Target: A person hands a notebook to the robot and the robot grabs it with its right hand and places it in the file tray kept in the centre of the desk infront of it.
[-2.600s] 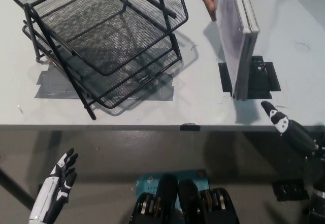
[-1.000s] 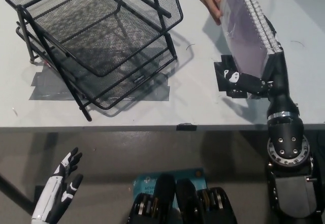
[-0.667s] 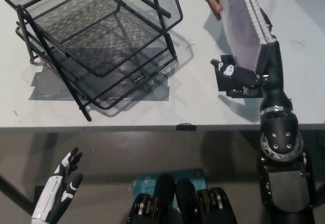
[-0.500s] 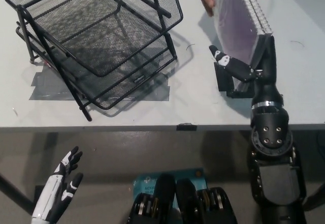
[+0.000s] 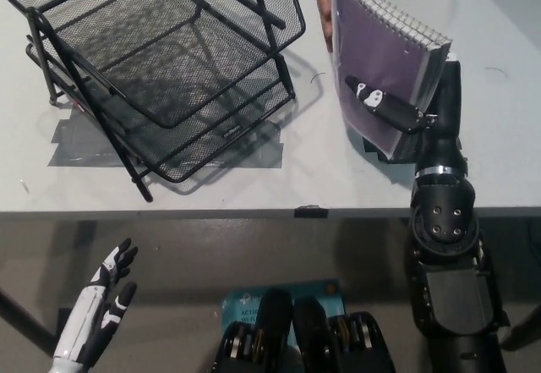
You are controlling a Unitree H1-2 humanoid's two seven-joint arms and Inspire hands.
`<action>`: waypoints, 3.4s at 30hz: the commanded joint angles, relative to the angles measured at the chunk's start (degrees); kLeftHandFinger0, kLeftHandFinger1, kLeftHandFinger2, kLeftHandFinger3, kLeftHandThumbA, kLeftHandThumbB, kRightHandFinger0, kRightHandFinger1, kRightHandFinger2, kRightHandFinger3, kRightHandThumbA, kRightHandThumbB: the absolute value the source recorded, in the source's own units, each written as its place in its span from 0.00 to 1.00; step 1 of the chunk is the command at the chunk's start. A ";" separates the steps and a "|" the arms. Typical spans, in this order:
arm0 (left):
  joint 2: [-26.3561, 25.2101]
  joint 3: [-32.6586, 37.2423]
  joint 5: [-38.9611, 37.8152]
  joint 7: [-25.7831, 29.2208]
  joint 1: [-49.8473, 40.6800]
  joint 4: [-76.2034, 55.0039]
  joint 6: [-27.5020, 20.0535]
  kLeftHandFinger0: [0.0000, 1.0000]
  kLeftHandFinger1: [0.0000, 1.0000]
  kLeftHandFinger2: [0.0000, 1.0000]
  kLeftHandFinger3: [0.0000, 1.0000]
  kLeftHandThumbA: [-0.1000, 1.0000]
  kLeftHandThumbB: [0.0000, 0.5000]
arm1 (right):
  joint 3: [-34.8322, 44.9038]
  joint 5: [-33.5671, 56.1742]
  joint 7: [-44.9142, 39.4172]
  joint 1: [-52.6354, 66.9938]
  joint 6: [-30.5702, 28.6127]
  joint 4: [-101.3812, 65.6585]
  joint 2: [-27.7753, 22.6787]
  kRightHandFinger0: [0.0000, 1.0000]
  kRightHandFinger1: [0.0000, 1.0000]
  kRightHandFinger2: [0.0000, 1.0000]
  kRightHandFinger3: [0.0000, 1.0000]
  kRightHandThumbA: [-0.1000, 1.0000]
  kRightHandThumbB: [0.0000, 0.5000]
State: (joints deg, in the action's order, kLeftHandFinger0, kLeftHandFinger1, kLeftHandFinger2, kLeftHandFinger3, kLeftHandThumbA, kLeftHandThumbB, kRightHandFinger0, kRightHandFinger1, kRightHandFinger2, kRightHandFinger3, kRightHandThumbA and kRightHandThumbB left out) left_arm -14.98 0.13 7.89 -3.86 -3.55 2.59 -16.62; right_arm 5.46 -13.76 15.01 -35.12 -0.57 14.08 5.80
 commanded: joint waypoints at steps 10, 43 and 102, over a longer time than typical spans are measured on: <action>-0.45 -0.27 -0.47 -0.15 0.76 -0.30 -1.28 0.98 1.00 1.00 1.00 0.96 0.97 | 8.45 21.51 -1.89 -4.93 -1.90 -3.80 4.93 0.00 0.00 0.00 0.06 0.90 0.11; -0.53 0.05 -0.35 -0.51 0.52 -0.34 -1.22 0.97 1.00 1.00 1.00 0.96 0.97 | -3.14 -9.17 4.82 -12.85 -9.87 -24.37 -2.61 0.00 0.00 0.00 0.00 0.87 0.00; -0.43 0.34 -1.69 -1.92 0.77 -0.90 -1.57 0.90 1.00 1.00 1.00 0.95 0.88 | -42.27 -57.00 30.88 -27.96 -20.56 11.29 -21.12 0.00 0.00 0.00 0.01 0.94 0.07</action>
State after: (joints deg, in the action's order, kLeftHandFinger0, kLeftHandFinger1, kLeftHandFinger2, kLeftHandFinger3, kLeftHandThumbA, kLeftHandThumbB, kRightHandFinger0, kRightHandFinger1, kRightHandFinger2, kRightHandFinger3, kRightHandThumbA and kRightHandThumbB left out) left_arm -14.93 0.24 7.02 -4.98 -3.00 2.75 -16.81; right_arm -35.60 -64.58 39.66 -61.02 -20.90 26.31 -13.32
